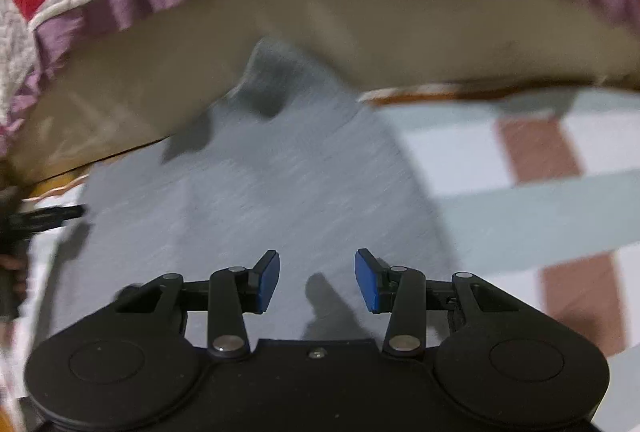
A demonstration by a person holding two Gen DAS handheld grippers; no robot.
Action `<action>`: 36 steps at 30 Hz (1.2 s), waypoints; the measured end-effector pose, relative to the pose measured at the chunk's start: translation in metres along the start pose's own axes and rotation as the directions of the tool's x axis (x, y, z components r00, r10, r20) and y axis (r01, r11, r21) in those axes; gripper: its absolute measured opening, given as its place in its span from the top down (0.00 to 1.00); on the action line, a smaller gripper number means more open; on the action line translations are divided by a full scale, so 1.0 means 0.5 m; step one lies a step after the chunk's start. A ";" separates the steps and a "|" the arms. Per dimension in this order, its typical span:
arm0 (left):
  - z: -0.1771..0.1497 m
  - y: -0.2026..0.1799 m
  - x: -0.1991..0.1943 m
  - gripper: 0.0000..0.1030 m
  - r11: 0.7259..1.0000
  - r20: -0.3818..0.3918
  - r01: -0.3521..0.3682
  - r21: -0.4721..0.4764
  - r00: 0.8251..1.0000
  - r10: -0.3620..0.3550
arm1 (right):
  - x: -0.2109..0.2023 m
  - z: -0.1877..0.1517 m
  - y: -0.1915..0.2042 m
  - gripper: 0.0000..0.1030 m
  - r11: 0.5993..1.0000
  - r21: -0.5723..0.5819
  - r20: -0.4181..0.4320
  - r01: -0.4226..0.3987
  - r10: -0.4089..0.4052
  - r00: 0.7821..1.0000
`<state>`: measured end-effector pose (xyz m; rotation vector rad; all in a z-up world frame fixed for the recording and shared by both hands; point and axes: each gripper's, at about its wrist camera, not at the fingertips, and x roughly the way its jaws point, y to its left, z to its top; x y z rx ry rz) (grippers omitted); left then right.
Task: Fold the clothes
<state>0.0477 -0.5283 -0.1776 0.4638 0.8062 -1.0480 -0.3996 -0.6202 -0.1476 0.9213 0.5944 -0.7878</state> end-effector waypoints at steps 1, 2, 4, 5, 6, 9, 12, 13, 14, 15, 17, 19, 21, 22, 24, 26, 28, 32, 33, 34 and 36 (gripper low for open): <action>-0.004 0.002 0.002 0.14 1.000 0.019 0.010 -0.010 1.000 -0.010 | 0.005 0.001 0.000 0.54 1.000 0.006 -0.014 -0.013 0.013 1.000; -0.006 0.005 0.003 0.13 0.999 0.026 0.016 -0.028 1.000 -0.015 | 0.009 0.001 0.001 0.54 1.000 0.013 -0.028 -0.026 0.026 0.999; -0.012 0.007 0.003 0.13 0.999 0.041 0.025 -0.047 0.999 -0.023 | 0.017 0.002 -0.002 0.54 0.998 0.035 -0.050 -0.042 0.044 0.998; -0.014 0.004 0.002 0.13 0.999 0.045 0.032 -0.038 0.999 -0.030 | 0.019 0.001 -0.007 0.54 0.998 0.056 -0.056 -0.040 0.044 0.997; -0.017 -0.001 0.000 0.17 0.999 0.051 0.052 -0.014 0.997 -0.051 | 0.021 0.000 -0.011 0.54 0.996 0.077 -0.062 -0.039 0.043 0.997; -0.036 -0.034 -0.023 0.40 0.982 0.064 0.118 0.146 0.990 -0.129 | 0.034 -0.001 -0.032 0.54 0.991 0.135 -0.107 -0.017 0.032 0.994; -0.052 -0.055 -0.054 0.86 0.971 0.078 0.117 0.207 0.988 -0.135 | 0.040 -0.007 -0.038 0.54 0.986 0.165 -0.116 -0.025 0.045 0.992; -0.053 -0.058 -0.068 0.98 0.971 0.080 0.125 0.204 0.986 -0.144 | 0.040 -0.007 -0.038 0.54 0.986 0.164 -0.116 -0.029 0.048 0.992; -0.054 -0.064 -0.085 0.97 0.968 0.085 0.133 0.213 0.984 -0.154 | 0.039 -0.007 -0.043 0.54 0.983 0.180 -0.114 -0.039 0.060 0.992; -0.056 -0.073 -0.105 0.97 0.964 0.096 0.130 0.233 0.983 -0.156 | 0.038 -0.008 -0.052 0.54 0.977 0.207 -0.111 -0.052 0.076 0.991; -0.062 -0.091 -0.156 0.97 0.954 0.116 0.136 0.267 0.978 -0.172 | 0.037 -0.009 -0.076 0.54 0.957 0.277 -0.104 -0.085 0.118 0.988; -0.071 -0.104 -0.214 0.97 0.944 0.132 0.164 0.287 0.969 -0.209 | 0.035 -0.015 -0.111 0.53 0.911 0.391 -0.095 -0.134 0.185 0.978; -0.090 -0.117 -0.276 0.97 0.935 0.141 0.182 0.304 0.962 -0.233 | 0.031 -0.028 -0.147 0.50 0.834 0.520 -0.074 -0.183 0.258 0.963; -0.102 -0.124 -0.308 0.97 0.930 0.143 0.191 0.314 0.959 -0.245 | 0.029 -0.037 -0.160 0.49 0.793 0.576 -0.064 -0.199 0.287 0.956; -0.131 -0.135 -0.370 0.97 0.920 0.147 0.212 0.329 0.951 -0.272 | 0.020 -0.049 -0.176 0.48 0.733 0.643 -0.048 -0.223 0.330 0.943; -0.166 -0.141 -0.436 0.98 0.912 0.158 0.235 0.337 0.941 -0.300 | 0.000 -0.050 -0.178 0.47 0.709 0.657 -0.021 -0.257 0.357 0.934; -0.203 -0.150 -0.505 0.98 0.900 0.169 0.238 0.366 0.934 -0.315 | -0.026 -0.049 -0.177 0.46 0.690 0.659 0.016 -0.298 0.384 0.923; -0.272 -0.179 -0.657 0.98 0.864 0.258 0.098 0.493 0.933 -0.253 | -0.087 -0.052 -0.177 0.36 0.642 0.657 0.118 -0.395 0.430 0.895; -0.283 -0.174 -0.691 0.98 0.877 0.272 0.108 0.468 0.927 -0.259 | -0.101 -0.054 -0.178 0.36 0.629 0.657 0.141 -0.415 0.438 0.888; -0.293 -0.164 -0.723 0.98 0.894 0.281 0.134 0.427 0.920 -0.272 | -0.110 -0.056 -0.178 0.36 0.621 0.657 0.156 -0.428 0.444 0.882; -0.316 -0.141 -0.764 0.98 0.917 0.293 0.178 0.357 0.911 -0.290 | -0.120 -0.060 -0.178 0.32 0.607 0.660 0.167 -0.443 0.456 0.874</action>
